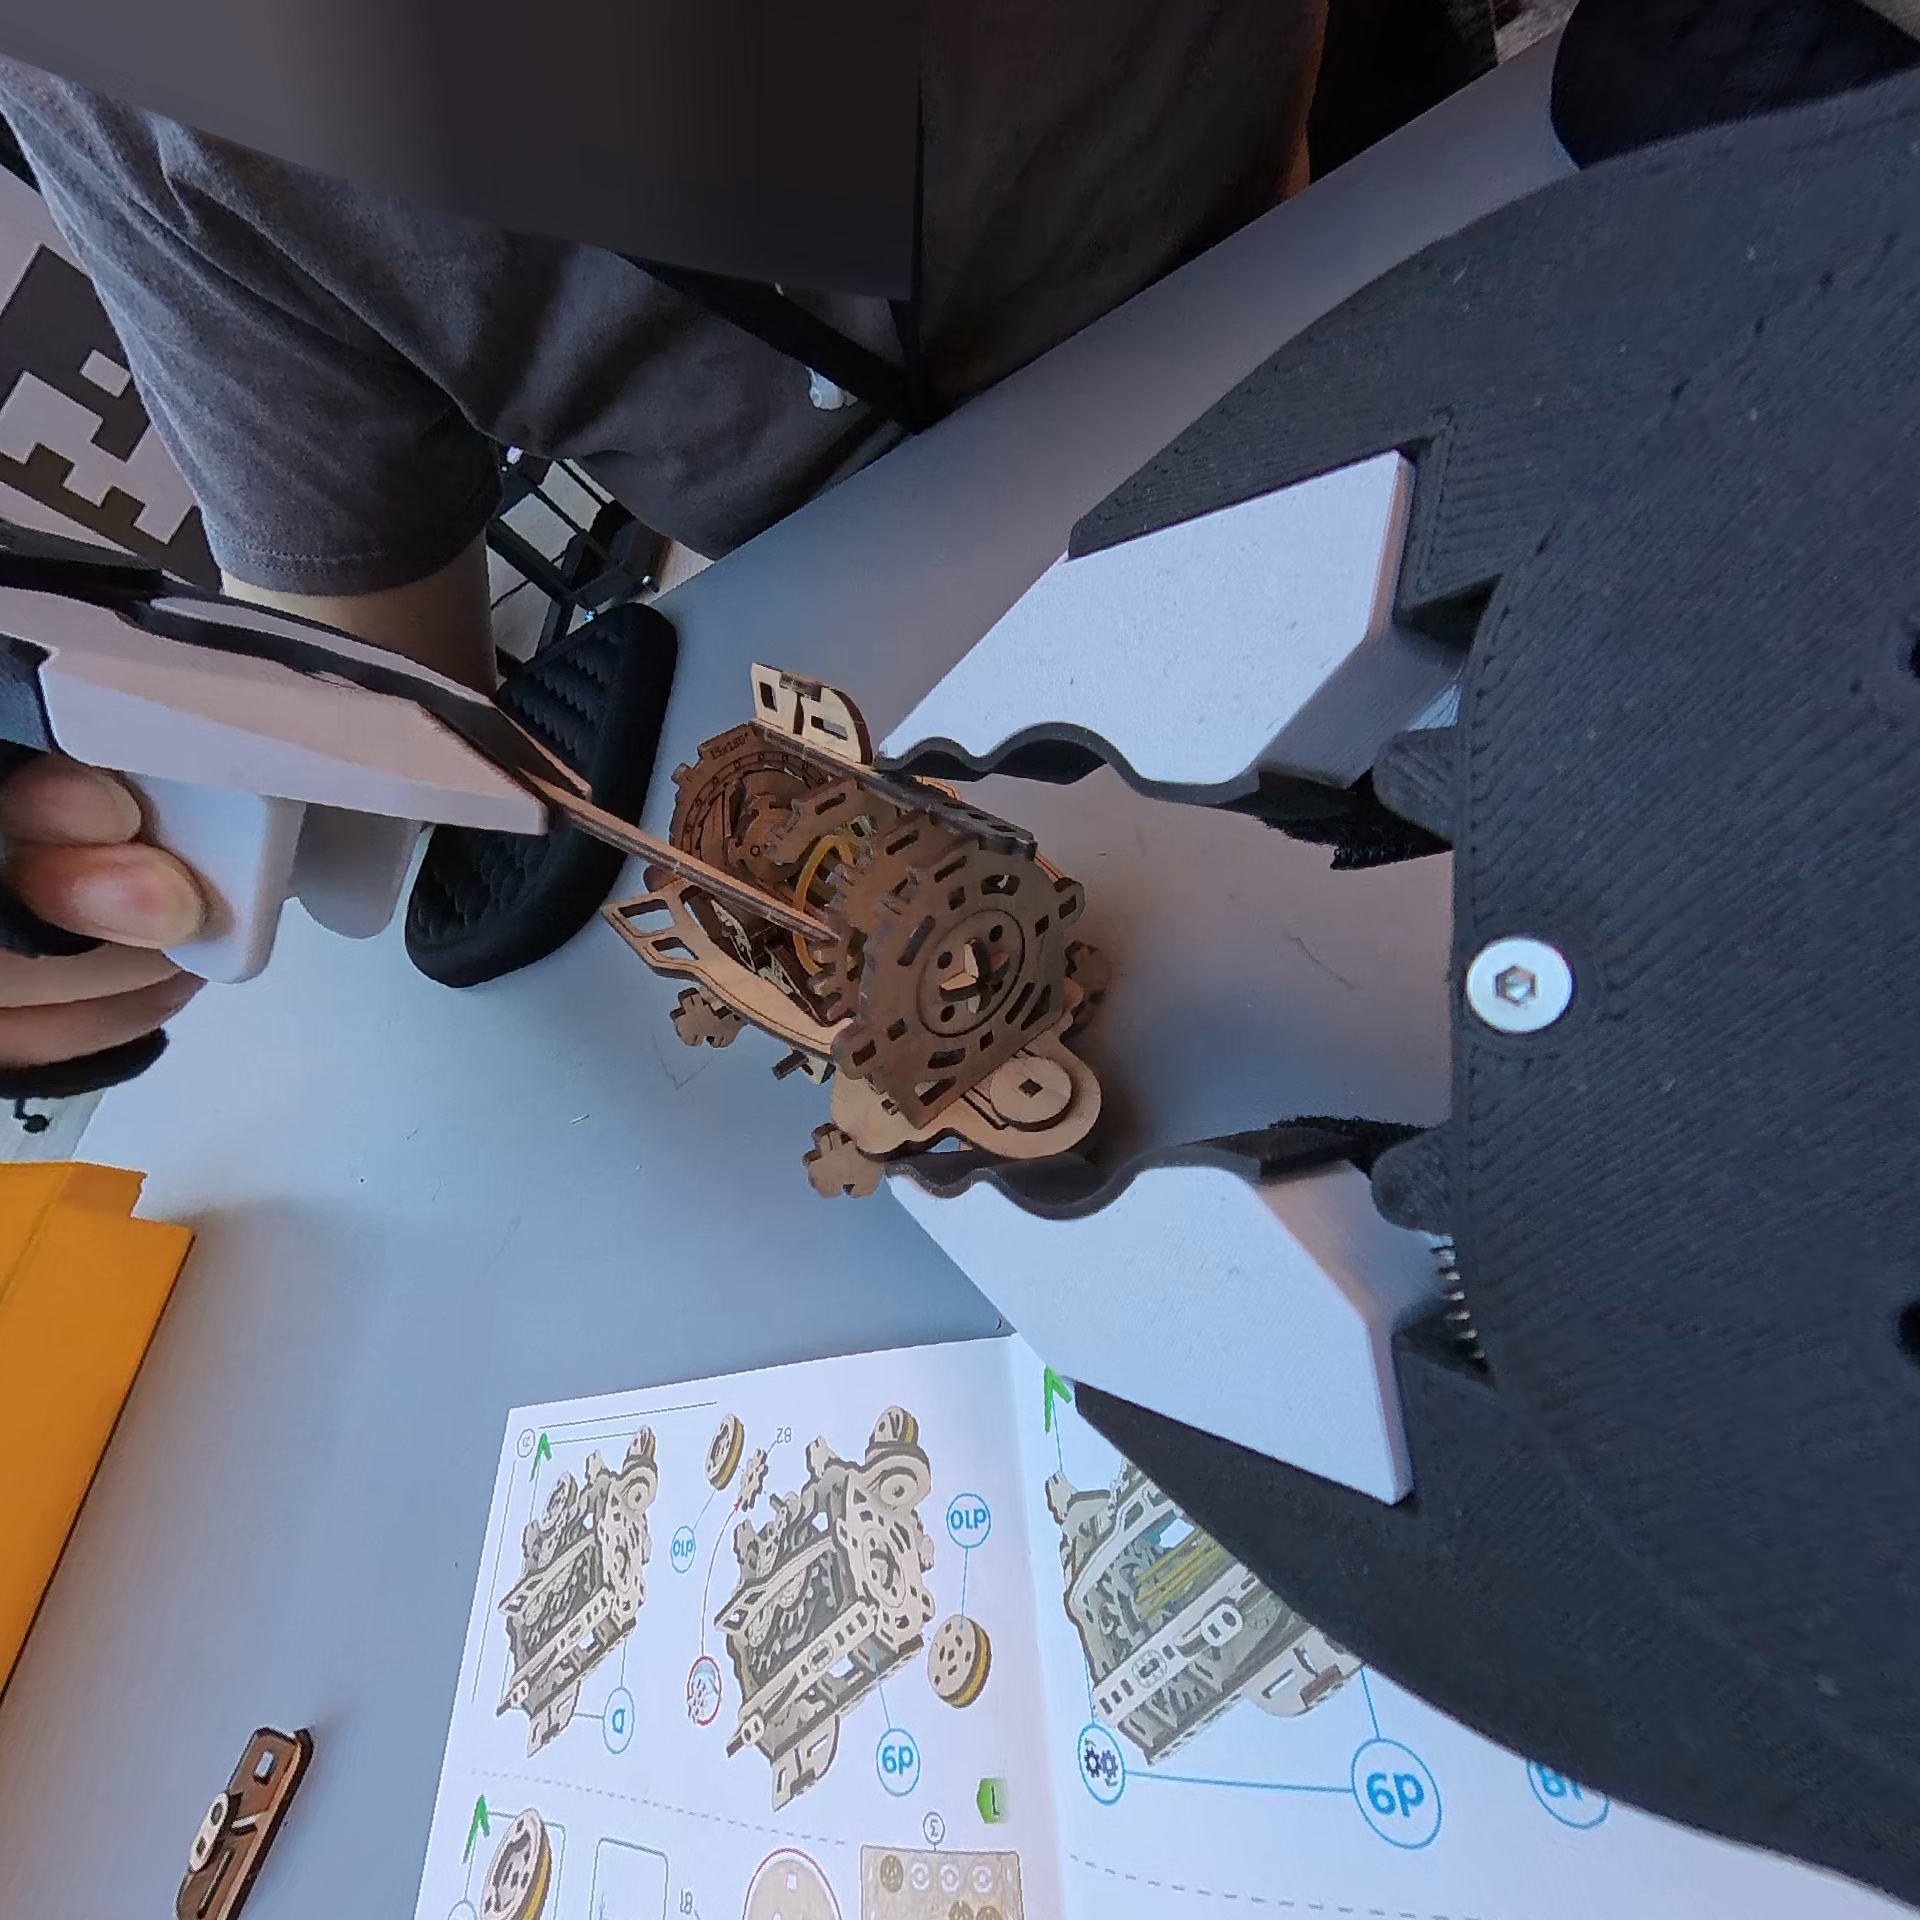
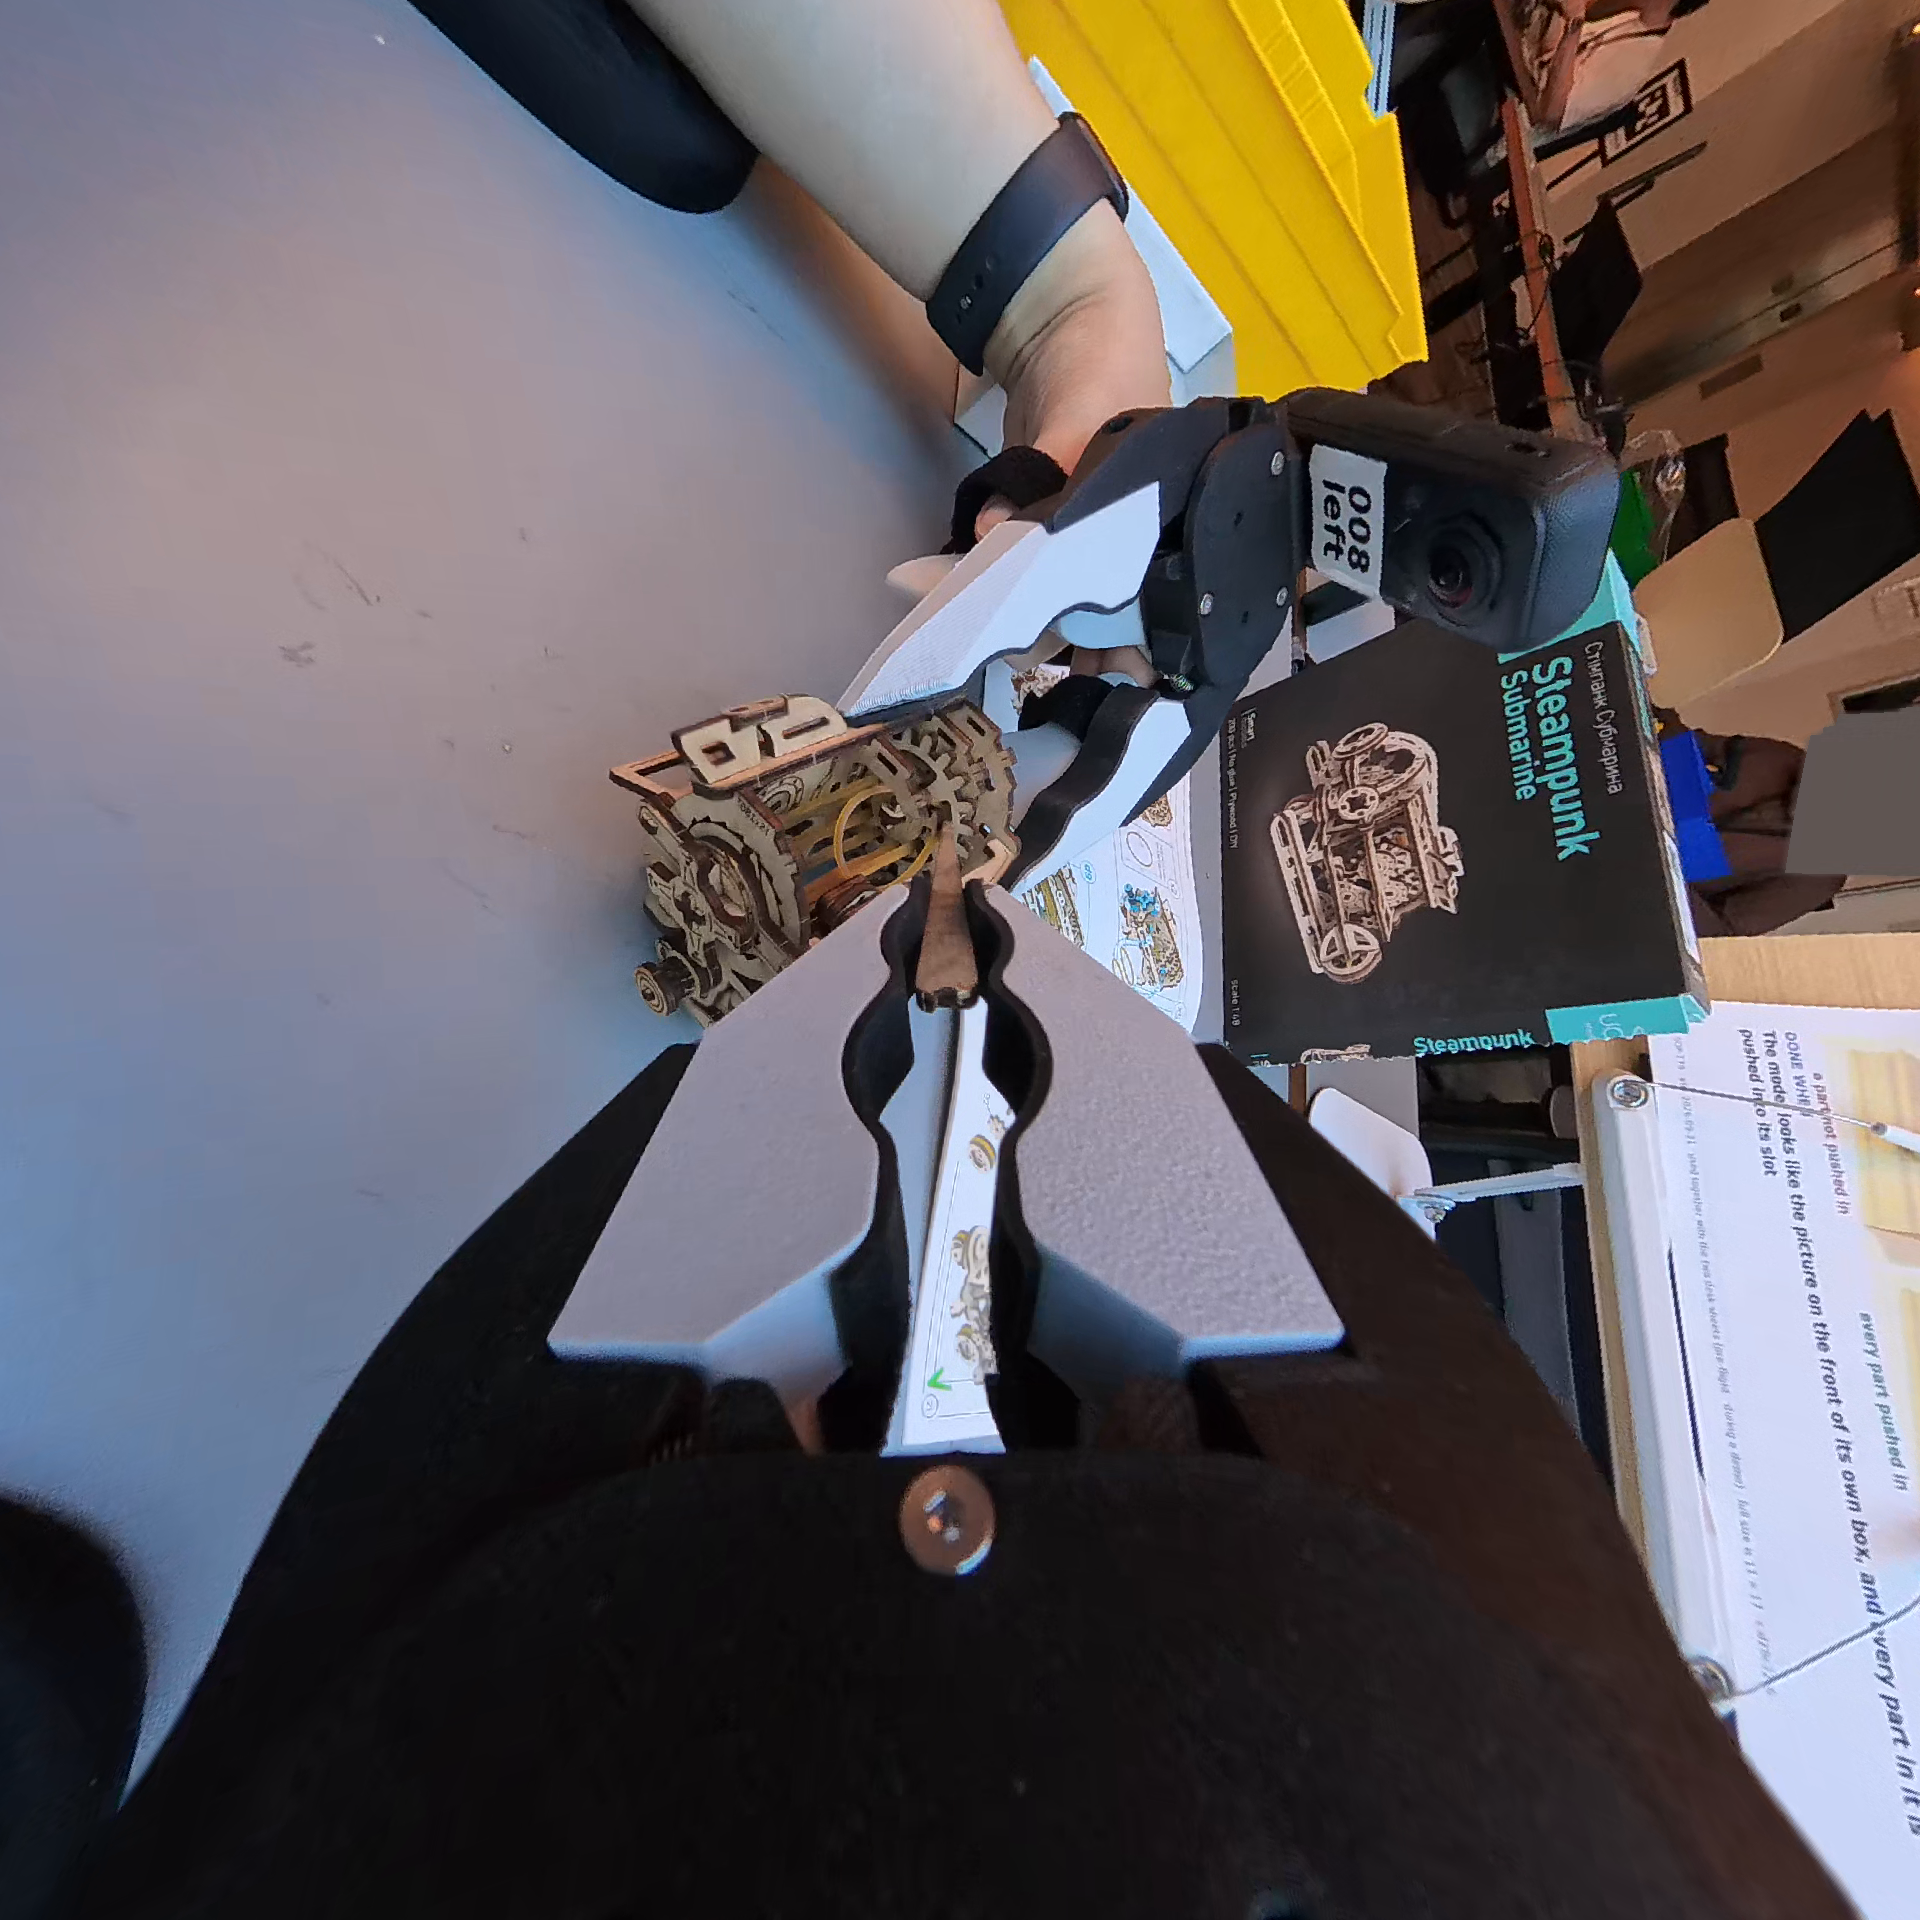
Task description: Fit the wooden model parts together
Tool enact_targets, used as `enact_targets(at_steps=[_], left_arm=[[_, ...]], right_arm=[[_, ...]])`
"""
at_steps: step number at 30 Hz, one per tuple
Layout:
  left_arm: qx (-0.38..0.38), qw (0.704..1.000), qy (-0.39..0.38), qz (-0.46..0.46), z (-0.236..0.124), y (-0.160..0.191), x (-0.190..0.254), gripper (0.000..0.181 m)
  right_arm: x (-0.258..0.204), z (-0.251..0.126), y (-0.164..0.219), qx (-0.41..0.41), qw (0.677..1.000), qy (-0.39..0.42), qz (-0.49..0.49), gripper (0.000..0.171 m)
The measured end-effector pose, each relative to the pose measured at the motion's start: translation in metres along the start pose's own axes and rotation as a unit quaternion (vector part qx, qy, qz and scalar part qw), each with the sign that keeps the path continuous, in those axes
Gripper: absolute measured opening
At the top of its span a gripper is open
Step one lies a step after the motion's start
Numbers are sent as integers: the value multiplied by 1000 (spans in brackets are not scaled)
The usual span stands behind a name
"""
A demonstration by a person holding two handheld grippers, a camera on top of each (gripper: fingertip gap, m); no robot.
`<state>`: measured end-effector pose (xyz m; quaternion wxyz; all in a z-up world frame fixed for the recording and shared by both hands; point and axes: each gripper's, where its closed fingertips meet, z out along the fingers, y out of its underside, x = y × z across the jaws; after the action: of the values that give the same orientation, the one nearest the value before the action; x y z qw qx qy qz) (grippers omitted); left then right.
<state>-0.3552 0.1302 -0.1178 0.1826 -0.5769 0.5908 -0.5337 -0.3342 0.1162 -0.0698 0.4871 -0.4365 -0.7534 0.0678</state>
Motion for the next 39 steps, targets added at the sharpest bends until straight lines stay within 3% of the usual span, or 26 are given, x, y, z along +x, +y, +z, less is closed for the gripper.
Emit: enact_targets(at_steps=[19, 25, 30, 39], left_arm=[[-5, 1000, 3, 1, 1, 1, 1, 70], [30, 999, -7, 11, -1, -11, -1, 80], [23, 999, -8, 21, 1, -9, 0, 76], [19, 1000, -4, 12, 1, -7, 0, 72]], right_arm=[[0, -2, 1, 7, 1000, -10, 22, 6], [-4, 0, 0, 4, 999, 19, -46, 6], [-6, -1, -1, 0, 995, 38, -87, 5], [-3, -4, -2, -8, 996, 38, -75, 5]])
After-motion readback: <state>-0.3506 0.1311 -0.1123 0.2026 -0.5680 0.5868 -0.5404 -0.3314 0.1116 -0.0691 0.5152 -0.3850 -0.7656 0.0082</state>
